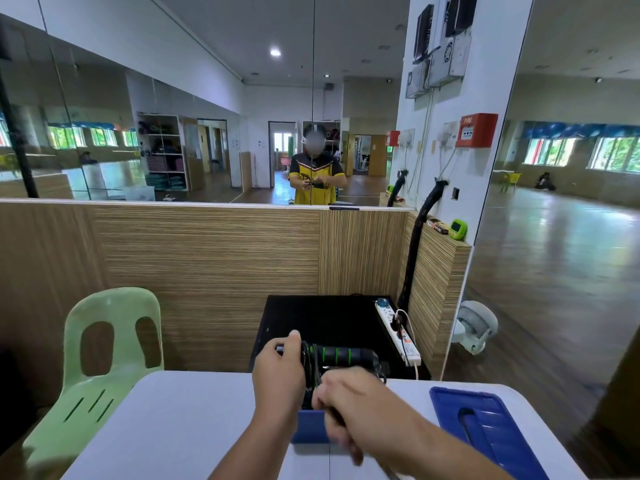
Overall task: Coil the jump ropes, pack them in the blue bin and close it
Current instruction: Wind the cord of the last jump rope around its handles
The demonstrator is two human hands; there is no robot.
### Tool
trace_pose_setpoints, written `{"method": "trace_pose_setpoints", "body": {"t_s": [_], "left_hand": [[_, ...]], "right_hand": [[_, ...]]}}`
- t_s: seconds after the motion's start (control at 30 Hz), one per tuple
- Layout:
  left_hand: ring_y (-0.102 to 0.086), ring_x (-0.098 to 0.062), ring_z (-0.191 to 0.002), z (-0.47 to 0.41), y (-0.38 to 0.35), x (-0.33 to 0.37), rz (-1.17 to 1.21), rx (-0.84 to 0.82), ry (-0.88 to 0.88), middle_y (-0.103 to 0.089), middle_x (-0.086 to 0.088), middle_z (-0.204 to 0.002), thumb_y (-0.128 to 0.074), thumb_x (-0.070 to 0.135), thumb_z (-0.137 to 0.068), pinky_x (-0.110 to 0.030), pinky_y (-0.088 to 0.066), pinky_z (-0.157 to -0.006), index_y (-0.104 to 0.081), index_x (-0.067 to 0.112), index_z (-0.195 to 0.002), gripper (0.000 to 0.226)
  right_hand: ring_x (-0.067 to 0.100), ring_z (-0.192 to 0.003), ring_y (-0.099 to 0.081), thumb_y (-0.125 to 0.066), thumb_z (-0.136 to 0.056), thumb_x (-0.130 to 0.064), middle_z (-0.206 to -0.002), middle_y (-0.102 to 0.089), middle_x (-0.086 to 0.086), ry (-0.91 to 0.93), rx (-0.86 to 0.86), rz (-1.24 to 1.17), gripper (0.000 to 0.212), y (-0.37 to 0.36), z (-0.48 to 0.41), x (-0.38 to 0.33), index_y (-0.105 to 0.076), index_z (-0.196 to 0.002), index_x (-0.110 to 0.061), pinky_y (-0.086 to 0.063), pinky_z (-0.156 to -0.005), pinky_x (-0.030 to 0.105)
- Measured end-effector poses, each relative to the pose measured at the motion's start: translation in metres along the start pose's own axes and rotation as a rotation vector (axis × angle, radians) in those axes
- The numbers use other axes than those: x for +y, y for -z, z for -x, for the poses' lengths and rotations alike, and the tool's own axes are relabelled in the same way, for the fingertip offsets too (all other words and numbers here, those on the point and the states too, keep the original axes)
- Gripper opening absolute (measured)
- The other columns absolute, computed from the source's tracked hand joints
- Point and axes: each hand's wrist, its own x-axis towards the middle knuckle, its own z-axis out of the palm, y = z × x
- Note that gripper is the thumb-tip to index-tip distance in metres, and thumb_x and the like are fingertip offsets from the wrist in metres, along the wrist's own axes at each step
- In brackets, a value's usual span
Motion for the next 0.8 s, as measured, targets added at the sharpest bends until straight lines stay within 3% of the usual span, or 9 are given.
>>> {"method": "trace_pose_setpoints", "body": {"t_s": [0.13,0.23,0.33,0.47,0.53,0.7,0.77,0.8], "left_hand": [[-0.045,-0.021,-0.061,-0.004,-0.002,0.004,0.027,-0.014,-0.02,-0.047,-0.004,-0.061,-0.056,0.038,-0.101,-0.037,-0.04,-0.064,-0.049,0.01,-0.068,0.043],[-0.047,-0.024,-0.062,-0.006,-0.005,0.003,0.072,-0.035,0.029,-0.048,-0.006,-0.064,-0.057,0.042,-0.099,-0.039,-0.044,-0.064,-0.05,0.014,-0.069,0.041],[-0.05,-0.025,-0.064,-0.006,-0.006,0.002,0.1,-0.059,0.079,-0.051,-0.009,-0.068,-0.057,0.043,-0.1,-0.039,-0.044,-0.061,-0.05,0.018,-0.069,0.041],[-0.042,-0.024,-0.067,-0.003,-0.003,0.004,0.139,-0.085,0.116,-0.042,-0.01,-0.072,-0.056,0.041,-0.101,-0.034,-0.037,-0.057,-0.048,0.017,-0.07,0.04],[-0.041,-0.024,-0.069,-0.002,0.0,0.004,0.145,-0.095,0.124,-0.042,-0.009,-0.074,-0.056,0.04,-0.101,-0.033,-0.035,-0.056,-0.045,0.014,-0.075,0.039],[-0.04,-0.018,-0.057,0.006,0.005,0.012,0.175,-0.173,0.146,-0.042,-0.002,-0.063,-0.057,0.038,-0.102,-0.029,-0.031,-0.049,-0.046,0.017,-0.08,0.032],[-0.043,-0.018,-0.056,0.009,0.007,0.016,0.176,-0.196,0.137,-0.045,-0.001,-0.063,-0.057,0.037,-0.102,-0.028,-0.032,-0.05,-0.048,0.016,-0.08,0.032],[-0.044,-0.017,-0.055,0.009,0.009,0.017,0.18,-0.205,0.137,-0.046,-0.001,-0.062,-0.057,0.037,-0.102,-0.027,-0.033,-0.05,-0.049,0.016,-0.079,0.032]], "right_hand": [[0.016,-0.043,-0.048,-0.05,-0.1,-0.015,-0.053,-0.055,0.012,-0.094,0.056,-0.299,0.033,-0.026,0.005,0.024,-0.064,-0.071,-0.015,-0.038,-0.046,0.024],[0.023,-0.056,-0.052,-0.052,-0.1,-0.027,-0.06,-0.058,0.014,-0.111,0.033,-0.294,0.037,-0.037,0.0,0.042,-0.069,-0.067,-0.022,-0.043,-0.058,0.029],[0.02,-0.057,-0.053,-0.055,-0.102,-0.025,-0.066,-0.059,0.012,-0.138,0.052,-0.359,0.032,-0.031,-0.004,0.049,-0.067,-0.075,-0.014,-0.042,-0.057,0.027],[0.008,-0.06,-0.059,-0.045,-0.107,-0.028,-0.069,-0.063,-0.005,-0.029,-0.026,-0.078,0.034,-0.014,-0.016,0.057,-0.063,-0.078,-0.027,-0.05,-0.065,0.025],[0.013,-0.062,-0.059,-0.044,-0.107,-0.031,-0.066,-0.06,-0.005,-0.009,-0.056,0.049,0.04,-0.005,-0.024,0.059,-0.059,-0.07,-0.032,-0.052,-0.07,0.029],[0.01,-0.06,-0.054,-0.046,-0.109,-0.026,-0.066,-0.056,-0.003,0.003,-0.129,0.159,0.039,0.022,-0.043,0.058,-0.055,-0.071,-0.019,-0.05,-0.071,0.033],[0.01,-0.06,-0.058,-0.047,-0.108,-0.015,-0.064,-0.059,-0.001,-0.029,-0.11,0.165,0.041,0.037,-0.053,0.049,-0.056,-0.068,-0.011,-0.057,-0.079,0.041],[0.006,-0.056,-0.059,-0.045,-0.106,-0.006,-0.06,-0.06,-0.003,-0.095,-0.072,0.121,0.043,0.047,-0.059,0.044,-0.055,-0.065,-0.008,-0.057,-0.078,0.037]]}}
